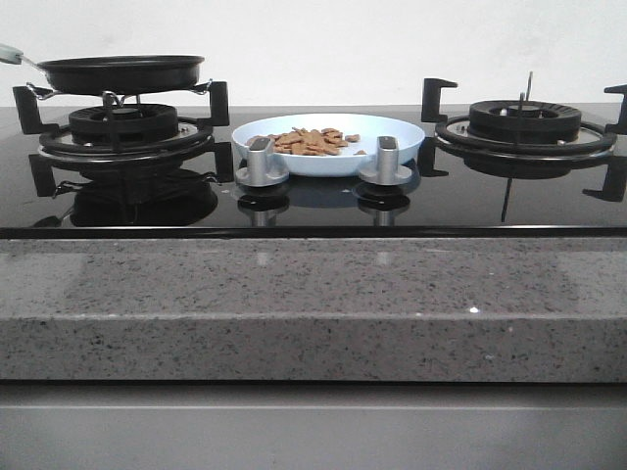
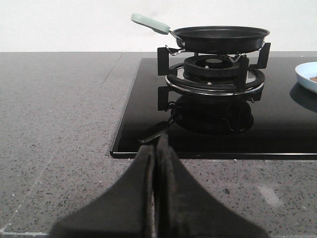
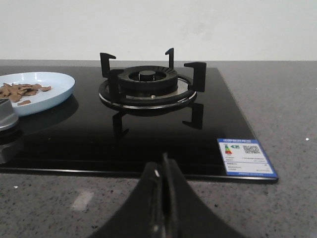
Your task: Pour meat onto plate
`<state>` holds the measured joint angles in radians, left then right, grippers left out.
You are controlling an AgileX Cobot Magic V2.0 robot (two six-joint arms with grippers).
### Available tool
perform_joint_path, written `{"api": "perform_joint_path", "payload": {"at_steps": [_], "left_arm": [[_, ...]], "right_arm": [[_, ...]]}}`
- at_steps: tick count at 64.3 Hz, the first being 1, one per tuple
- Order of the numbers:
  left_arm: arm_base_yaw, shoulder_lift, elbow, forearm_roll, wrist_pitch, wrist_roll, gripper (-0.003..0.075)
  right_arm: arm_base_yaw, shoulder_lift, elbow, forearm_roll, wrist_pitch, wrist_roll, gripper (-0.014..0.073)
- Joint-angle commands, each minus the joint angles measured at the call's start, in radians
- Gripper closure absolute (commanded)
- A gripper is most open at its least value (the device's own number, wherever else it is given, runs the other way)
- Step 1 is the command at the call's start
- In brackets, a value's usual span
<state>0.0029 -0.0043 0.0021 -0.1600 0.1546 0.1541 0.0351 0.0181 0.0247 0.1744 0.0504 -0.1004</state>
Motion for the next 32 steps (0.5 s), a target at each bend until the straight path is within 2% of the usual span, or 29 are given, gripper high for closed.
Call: {"api": "perform_joint_path", "payload": {"at_steps": [1,32], "left_arm": [[-0.007,-0.018,0.008,-0.001,-0.081,-0.01,0.0741],[-0.007,-0.016,0.008,-0.001,-0.081,-0.01,0.0741]], "right_arm": [[-0.007,-0.05,-0.003,-0.002,-0.001,0.011,0.0655],[-0.007,-0.045,-0.003,-0.003,0.059,0.011,0.0655]]}}
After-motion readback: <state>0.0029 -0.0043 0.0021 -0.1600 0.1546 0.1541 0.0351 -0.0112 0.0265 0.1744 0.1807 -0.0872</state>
